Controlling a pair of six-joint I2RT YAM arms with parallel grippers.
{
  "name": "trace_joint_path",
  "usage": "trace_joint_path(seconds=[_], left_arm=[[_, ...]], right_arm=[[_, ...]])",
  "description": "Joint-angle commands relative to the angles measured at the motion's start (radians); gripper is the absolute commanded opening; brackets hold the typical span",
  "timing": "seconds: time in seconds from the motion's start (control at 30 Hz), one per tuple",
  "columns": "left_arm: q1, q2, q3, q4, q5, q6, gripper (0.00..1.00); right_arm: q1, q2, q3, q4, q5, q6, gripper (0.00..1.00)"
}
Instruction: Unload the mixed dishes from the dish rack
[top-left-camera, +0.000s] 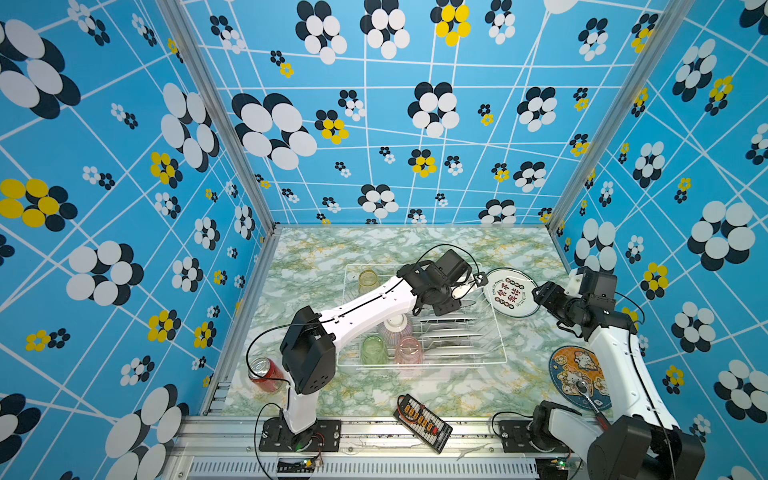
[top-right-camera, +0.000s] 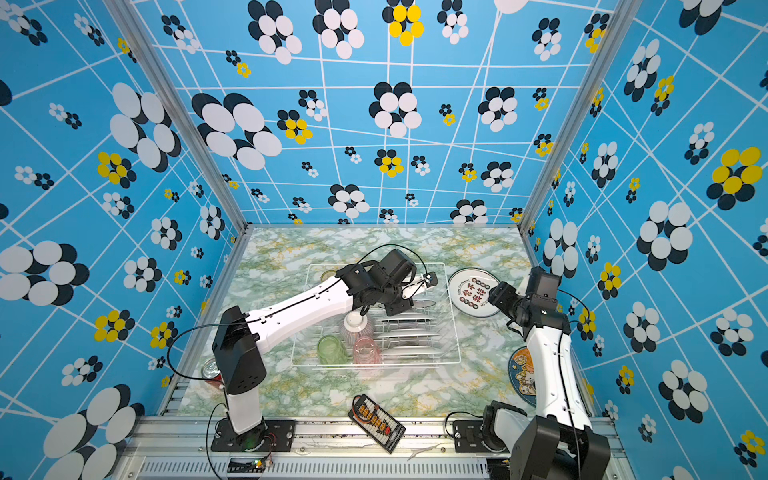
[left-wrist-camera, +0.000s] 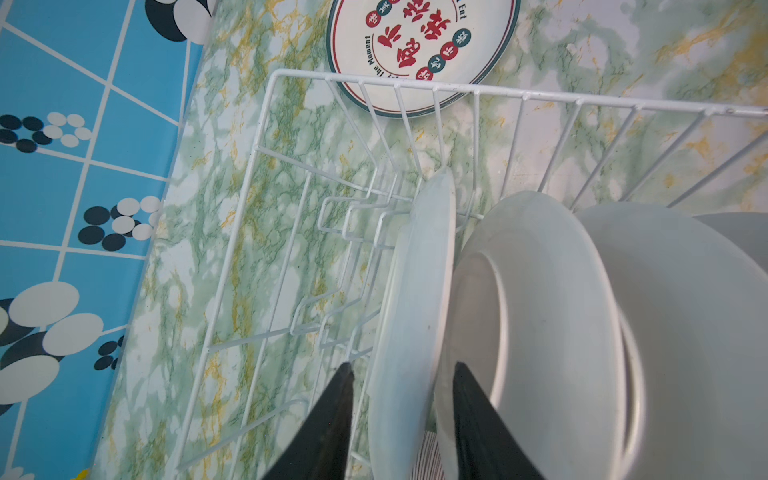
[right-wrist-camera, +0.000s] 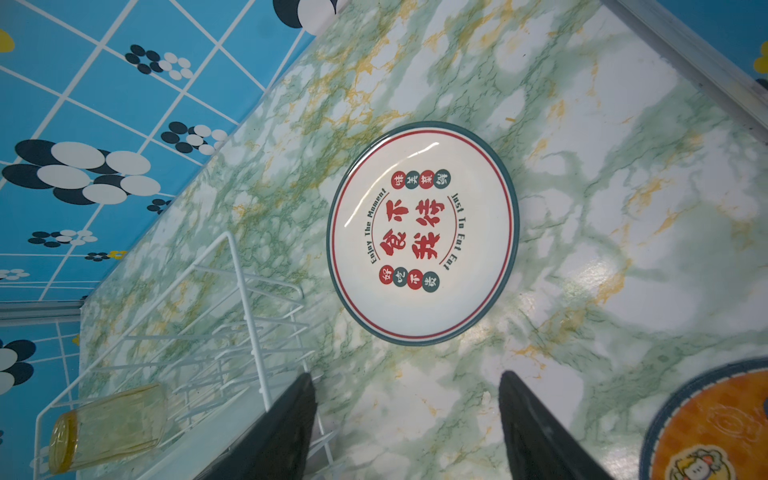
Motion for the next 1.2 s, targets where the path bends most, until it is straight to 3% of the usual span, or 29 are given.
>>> trace_joint_path(seconds=[0.0,0.33,0.77,0.97,1.17], left_arm=[[-0.004,0.039,0.044,-0.052,-0.054,0.032,0.40],[-0.011,0.072,0.044,0.004,-0.148,0.071,0.27],[-0.047,0.078,-0.004,0.092,-0.272,0.151,0.01],[-0.070,0.046,-0.087,0.201,-0.347,0.225,0.00],[-0.092,-0.076,-0.183,0.312,-0.381,0.246,0.00]], right_arm=[[0.006,-0.017,0.021,-0.019,0.013,-0.021,0.72],[0.006,-0.033,0.011,-0.010,0.007,-0.023,0.72],[0.006,-0.058,-0.011,-0.002,0.006,-0.020,0.72],[0.006,-0.072,-0.017,0.001,0.000,-0.015,0.72],[0.008,-0.093,-0.021,0.006,-0.009,-0.008,0.71]])
